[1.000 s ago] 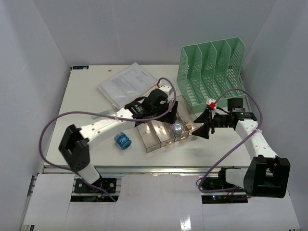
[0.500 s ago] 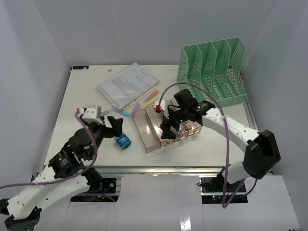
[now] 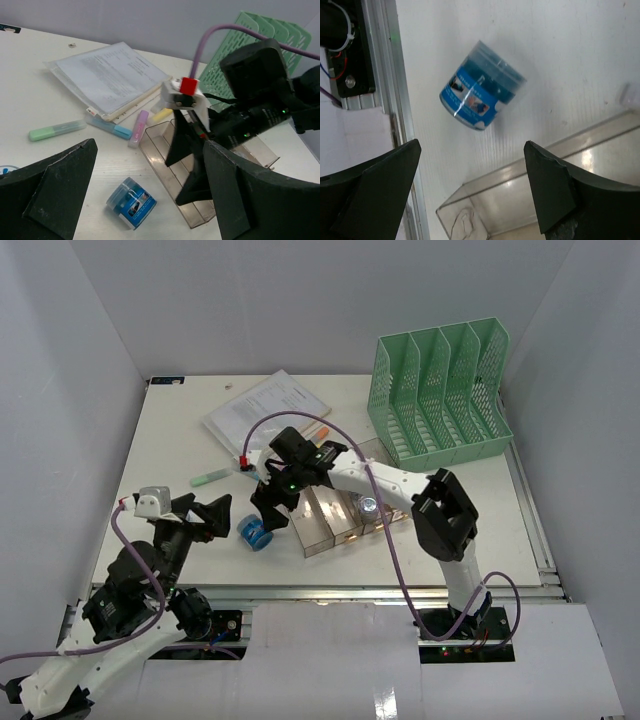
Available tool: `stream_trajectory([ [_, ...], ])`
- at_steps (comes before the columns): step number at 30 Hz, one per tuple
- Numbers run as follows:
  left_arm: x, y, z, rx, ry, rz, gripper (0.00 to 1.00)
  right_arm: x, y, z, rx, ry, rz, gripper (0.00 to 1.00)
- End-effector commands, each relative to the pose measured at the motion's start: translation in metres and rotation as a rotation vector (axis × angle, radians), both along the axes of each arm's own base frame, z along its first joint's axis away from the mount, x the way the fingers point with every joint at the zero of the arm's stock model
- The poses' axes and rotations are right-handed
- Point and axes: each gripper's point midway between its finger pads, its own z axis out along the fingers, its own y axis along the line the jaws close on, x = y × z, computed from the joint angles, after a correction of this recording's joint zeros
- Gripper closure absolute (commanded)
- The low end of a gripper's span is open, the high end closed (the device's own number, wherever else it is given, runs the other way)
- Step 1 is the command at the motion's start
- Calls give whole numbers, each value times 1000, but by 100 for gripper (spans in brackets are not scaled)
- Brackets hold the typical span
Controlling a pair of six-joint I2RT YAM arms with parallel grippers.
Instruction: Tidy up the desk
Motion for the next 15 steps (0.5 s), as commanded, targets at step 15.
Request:
stream_trajectory([
  [15, 2, -6, -4, 42, 10, -25, 2, -8, 52, -42, -114, -87, -263, 10],
])
